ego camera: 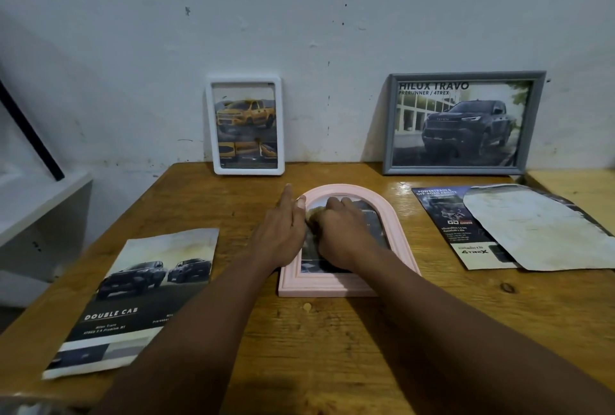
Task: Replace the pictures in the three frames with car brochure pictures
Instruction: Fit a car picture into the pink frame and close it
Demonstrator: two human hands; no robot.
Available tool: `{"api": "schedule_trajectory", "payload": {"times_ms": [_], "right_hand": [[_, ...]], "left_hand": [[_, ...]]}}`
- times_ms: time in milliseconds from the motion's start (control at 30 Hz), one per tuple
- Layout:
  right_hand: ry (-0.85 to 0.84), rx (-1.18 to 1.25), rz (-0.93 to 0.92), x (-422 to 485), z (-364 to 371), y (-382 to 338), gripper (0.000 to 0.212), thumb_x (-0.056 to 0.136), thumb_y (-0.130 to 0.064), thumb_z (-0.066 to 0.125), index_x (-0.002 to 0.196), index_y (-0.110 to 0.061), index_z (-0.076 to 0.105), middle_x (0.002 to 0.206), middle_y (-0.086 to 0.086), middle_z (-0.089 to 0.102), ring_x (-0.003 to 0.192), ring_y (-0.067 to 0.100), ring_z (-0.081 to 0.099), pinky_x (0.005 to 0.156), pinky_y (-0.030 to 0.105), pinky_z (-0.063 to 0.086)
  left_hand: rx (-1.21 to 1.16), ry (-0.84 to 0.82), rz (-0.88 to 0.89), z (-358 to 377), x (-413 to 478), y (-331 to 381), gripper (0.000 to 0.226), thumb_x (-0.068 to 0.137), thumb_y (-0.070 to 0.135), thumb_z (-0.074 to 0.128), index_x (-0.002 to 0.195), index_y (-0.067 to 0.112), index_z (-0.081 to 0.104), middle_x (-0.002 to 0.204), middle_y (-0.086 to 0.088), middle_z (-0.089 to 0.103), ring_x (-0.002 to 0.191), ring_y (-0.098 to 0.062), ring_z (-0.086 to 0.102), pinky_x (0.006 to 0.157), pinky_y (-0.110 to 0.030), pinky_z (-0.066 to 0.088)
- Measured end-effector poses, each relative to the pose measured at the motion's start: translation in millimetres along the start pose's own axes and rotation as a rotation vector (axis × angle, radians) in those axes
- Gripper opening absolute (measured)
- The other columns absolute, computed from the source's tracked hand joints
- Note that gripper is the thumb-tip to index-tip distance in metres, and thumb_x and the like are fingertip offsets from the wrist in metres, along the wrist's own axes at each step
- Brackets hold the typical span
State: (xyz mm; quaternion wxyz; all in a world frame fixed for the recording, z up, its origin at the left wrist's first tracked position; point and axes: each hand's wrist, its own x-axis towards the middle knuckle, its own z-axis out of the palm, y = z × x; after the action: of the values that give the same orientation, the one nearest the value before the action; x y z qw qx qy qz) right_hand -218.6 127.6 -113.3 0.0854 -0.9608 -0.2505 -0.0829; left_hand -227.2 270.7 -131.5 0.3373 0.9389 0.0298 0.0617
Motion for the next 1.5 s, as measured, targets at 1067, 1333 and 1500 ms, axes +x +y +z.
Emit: {"api": "schedule_trajectory", "payload": {"times_ms": [1067,1333,1500], "right_hand": [[-0.045,0.181,-0.045,-43,-6,5,0.034,0.101,-0.034,0.044,0.126,-0.021,0.062,0.132,0.006,0.050,0.122,0.024,0.040,0.100,0.045,0.036],[-0.158,0.096,-0.319,-63,-24,47,0.042,0.103,-0.039,0.040,0.145,-0.038,0.045,0.149,-0.011,0.041,0.134,0.013,0.032,0.100,0.038,0.030],[-0.105,0.001,-0.251,-87,-35,76,0.042,0.102,-0.038,0.039,0.143,-0.037,0.048,0.135,-0.007,0.049,0.121,0.013,0.039,0.086,0.035,0.028]], "left_hand": [[0.055,-0.004,0.020,1,-7,6,0.059,0.109,0.049,0.020,0.162,0.027,0.009,0.151,-0.017,0.048,0.129,-0.030,0.053,0.092,-0.034,0.036],[0.053,-0.023,0.016,-1,-8,7,0.058,0.109,0.049,0.020,0.162,0.028,0.012,0.148,-0.015,0.051,0.107,-0.015,0.051,0.087,-0.034,0.038],[0.066,-0.014,0.006,1,-8,5,0.062,0.107,0.054,0.018,0.163,0.027,0.011,0.156,-0.015,0.043,0.139,-0.034,0.044,0.109,-0.045,0.035]]}}
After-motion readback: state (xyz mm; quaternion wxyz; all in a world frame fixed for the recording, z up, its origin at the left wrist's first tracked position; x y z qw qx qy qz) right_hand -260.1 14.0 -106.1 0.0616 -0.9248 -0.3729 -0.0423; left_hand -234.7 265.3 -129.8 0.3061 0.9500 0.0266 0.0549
